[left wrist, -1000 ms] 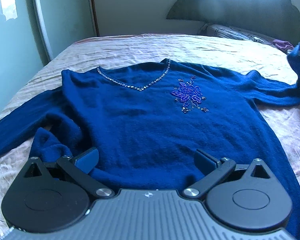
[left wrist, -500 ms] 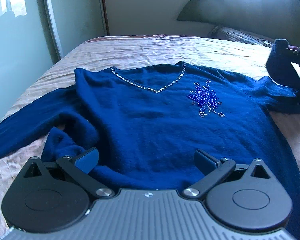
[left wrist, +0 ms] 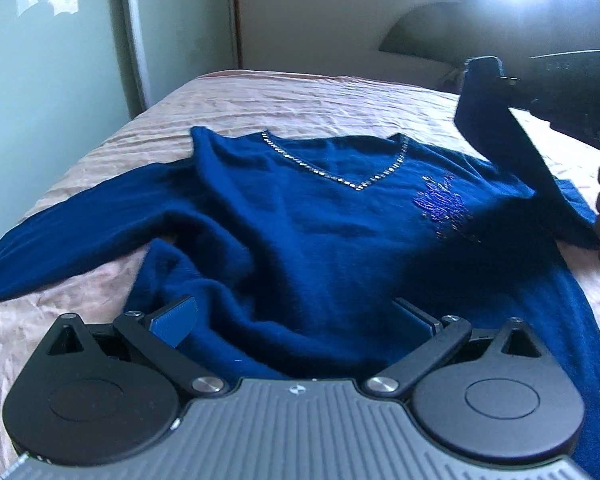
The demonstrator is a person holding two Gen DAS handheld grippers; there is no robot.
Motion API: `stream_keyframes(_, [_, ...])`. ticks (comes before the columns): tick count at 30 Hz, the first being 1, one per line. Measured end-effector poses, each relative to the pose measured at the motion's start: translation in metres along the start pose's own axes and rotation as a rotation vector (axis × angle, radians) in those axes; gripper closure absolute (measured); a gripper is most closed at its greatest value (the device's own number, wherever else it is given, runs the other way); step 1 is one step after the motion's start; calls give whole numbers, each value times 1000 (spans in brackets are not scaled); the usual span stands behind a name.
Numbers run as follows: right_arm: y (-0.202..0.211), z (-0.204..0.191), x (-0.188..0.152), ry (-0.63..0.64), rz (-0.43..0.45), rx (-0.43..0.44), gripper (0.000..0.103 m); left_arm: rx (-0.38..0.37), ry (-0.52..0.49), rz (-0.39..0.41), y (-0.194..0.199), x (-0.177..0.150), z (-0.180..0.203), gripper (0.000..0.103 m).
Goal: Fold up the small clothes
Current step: 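Carry the held sleeve across the sweater body with the right tool, release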
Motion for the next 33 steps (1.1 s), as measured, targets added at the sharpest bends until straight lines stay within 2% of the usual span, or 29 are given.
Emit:
stream_keyframes(11, [-55, -68, -3, 29, -51, 78, 97, 34, 56, -9, 2, -3, -34, 0])
stream_keyframes(17, [-90, -94, -8, 60, -92, 78, 97, 56, 77, -18, 4, -6, -48, 0])
stream_keyframes(30, [-150, -109, -57, 76, -300, 82, 95, 86, 95, -29, 10, -13, -63, 0])
stream_keyframes(33, [-159, -112, -67, 102, -362, 76, 88, 98, 137, -13, 17, -14, -77, 0])
Point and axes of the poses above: each gripper's, at about its wrist camera, not at the fingertips, and y roughly against the way its jaws point, z to its right, x to its top, the point moved 8 cm from there along -y, roughly the way its jaws point, and after that the axes turned 11 degrees about -z, right-handed, at the moved point
